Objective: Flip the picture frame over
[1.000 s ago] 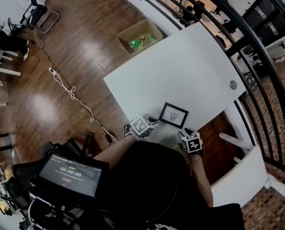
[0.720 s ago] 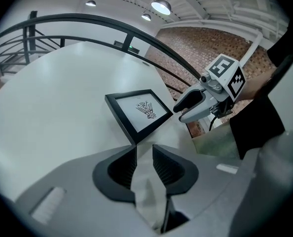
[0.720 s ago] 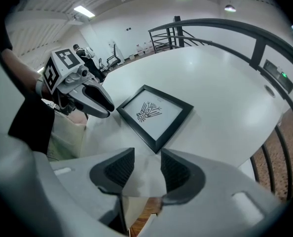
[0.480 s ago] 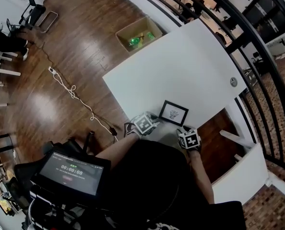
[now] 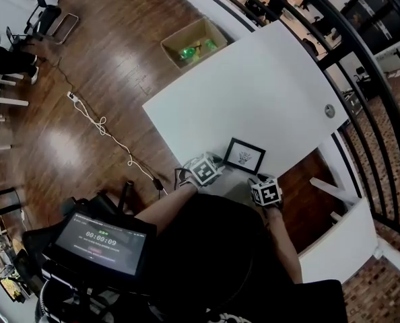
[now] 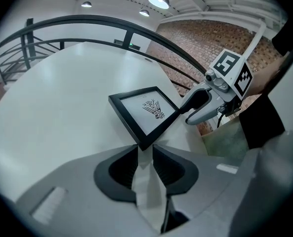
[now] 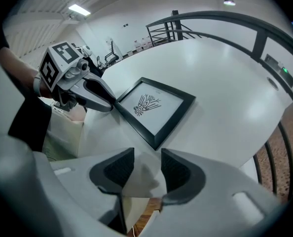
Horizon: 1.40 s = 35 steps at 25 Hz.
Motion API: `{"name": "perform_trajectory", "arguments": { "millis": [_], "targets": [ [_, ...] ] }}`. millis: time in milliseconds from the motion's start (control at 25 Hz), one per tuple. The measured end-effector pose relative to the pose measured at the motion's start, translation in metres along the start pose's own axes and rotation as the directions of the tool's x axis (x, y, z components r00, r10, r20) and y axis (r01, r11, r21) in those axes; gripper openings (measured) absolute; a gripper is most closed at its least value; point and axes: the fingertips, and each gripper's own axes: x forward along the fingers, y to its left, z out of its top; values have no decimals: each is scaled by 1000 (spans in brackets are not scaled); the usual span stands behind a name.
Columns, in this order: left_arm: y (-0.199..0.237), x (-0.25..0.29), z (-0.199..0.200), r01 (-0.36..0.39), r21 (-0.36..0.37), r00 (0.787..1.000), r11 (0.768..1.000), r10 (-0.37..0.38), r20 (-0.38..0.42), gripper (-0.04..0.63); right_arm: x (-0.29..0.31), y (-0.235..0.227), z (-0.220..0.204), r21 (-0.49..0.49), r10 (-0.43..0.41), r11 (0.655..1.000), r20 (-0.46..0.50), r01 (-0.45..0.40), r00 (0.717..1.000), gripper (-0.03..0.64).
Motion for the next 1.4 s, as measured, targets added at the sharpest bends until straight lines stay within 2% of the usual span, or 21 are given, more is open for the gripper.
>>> {"name": "perform_trajectory", "arguments": {
  "millis": [280, 520, 920, 1400],
  "targets": [
    [-9, 3, 1, 31, -18, 1000, 999, -31, 0, 104, 2, 2, 0, 1, 9, 1000, -11, -9, 1000, 153],
    [-11, 3, 1, 35, -18, 999, 999, -35, -4, 114, -1, -2, 0, -3, -22, 1000, -32, 22, 999, 153],
    [-9, 2, 1, 40, -32, 999, 999, -40, 10, 126, 2, 4, 2, -10, -4, 1000, -15, 4, 1000, 164],
    [-14, -28, 22, -8, 36, 997, 999, 5, 78, 127, -27, 15, 13, -20, -17, 1000, 79, 18, 997, 164]
  ]
}}
